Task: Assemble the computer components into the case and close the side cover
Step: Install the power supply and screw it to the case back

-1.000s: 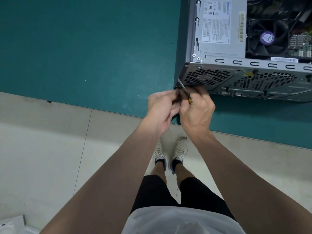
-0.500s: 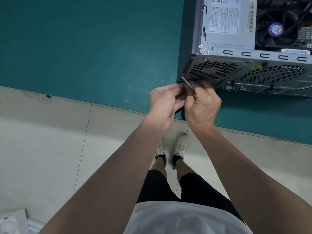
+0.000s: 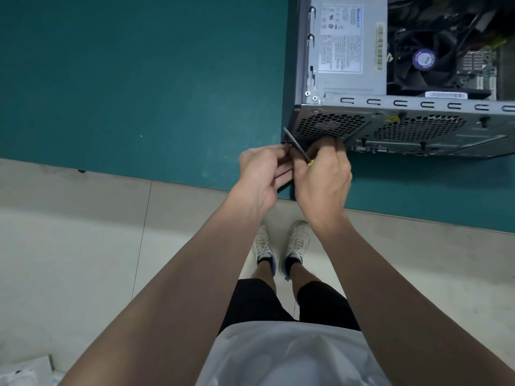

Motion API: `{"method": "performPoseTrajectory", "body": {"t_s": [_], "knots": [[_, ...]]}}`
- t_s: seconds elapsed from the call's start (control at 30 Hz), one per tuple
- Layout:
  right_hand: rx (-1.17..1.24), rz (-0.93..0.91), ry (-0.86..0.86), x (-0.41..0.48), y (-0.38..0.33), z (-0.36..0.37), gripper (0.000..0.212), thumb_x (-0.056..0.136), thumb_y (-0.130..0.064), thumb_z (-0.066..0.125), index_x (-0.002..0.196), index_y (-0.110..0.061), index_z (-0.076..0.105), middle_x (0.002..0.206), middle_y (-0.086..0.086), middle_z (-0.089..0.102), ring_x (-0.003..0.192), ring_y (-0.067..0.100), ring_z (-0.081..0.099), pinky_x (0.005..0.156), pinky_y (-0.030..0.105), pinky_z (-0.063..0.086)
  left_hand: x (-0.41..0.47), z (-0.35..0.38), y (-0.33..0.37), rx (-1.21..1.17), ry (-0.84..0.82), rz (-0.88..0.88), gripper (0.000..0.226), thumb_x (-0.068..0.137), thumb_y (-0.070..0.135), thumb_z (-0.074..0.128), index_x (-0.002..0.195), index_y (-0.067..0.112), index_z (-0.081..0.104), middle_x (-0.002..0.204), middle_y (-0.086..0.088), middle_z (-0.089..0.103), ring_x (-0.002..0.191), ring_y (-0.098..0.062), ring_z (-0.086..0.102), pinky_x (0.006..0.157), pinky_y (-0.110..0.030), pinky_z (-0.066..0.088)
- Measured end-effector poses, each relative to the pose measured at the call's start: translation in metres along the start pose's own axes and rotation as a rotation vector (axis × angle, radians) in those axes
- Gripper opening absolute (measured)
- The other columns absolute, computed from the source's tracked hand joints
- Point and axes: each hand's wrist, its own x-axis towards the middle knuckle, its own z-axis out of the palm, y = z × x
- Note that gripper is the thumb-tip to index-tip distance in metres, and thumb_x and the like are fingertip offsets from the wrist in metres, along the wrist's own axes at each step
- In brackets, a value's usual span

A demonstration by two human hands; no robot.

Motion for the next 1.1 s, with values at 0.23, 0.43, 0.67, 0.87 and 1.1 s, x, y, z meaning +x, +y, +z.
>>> {"method": "performPoseTrajectory", "body": {"t_s": [0.23,0.43,0.67,0.87,1.1], "knots": [[0.258,-0.038,-0.250,-0.033,0.020,-0.029,0.018,0.090,-0.004,0.057,0.108,-0.003,0.059,0.091,0.006,0.062,0.086,0.025,0.059,0.079,0.025,0.038,-0.001,0.002,0.001,-0.020,-0.024,-0.039,0.025,0.094,-0.008,0.047,0.116,-0.012,0.058,0.092,-0.022,0.072,0.082,-0.028,0.073,0.073,-0.034,0.061],[0.434,0.197,-0.412,-0.061,0.020,-0.018,0.027,0.099,-0.020,0.044,0.122,-0.015,0.057,0.072,-0.007,0.060,0.066,0.012,0.052,0.073,0.037,0.044,-0.003,0.002,0.001,-0.041,-0.029,-0.045,0.014,0.096,-0.007,0.045,0.105,-0.009,0.057,0.081,-0.021,0.072,0.074,-0.029,0.073,0.066,-0.036,0.061],[0.438,0.210,-0.439,-0.054,0.011,-0.011,0.021,0.099,-0.022,0.043,0.107,-0.013,0.061,0.065,-0.011,0.057,0.074,0.017,0.056,0.071,0.035,0.044,-0.001,0.003,-0.002,-0.013,-0.012,-0.027,0.018,0.096,-0.007,0.046,0.111,-0.011,0.056,0.080,-0.020,0.072,0.074,-0.028,0.073,0.070,-0.035,0.061],[0.479,0.216,-0.413,-0.051,0.007,-0.012,0.016,0.096,-0.015,0.046,0.086,-0.011,0.058,0.064,-0.002,0.057,0.063,0.016,0.050,0.061,0.031,0.036,-0.003,0.005,-0.002,-0.013,-0.006,-0.014,0.015,0.096,-0.007,0.047,0.107,-0.012,0.057,0.081,-0.021,0.071,0.073,-0.028,0.073,0.067,-0.035,0.061],[0.435,0.194,-0.431,-0.050,0.011,-0.014,0.016,0.096,-0.015,0.046,0.083,-0.013,0.055,0.065,0.001,0.057,0.064,0.018,0.051,0.060,0.033,0.039,-0.004,0.005,-0.004,-0.007,-0.008,-0.013,0.012,0.096,-0.006,0.049,0.103,-0.010,0.057,0.080,-0.020,0.072,0.075,-0.029,0.074,0.072,-0.037,0.061]]}}
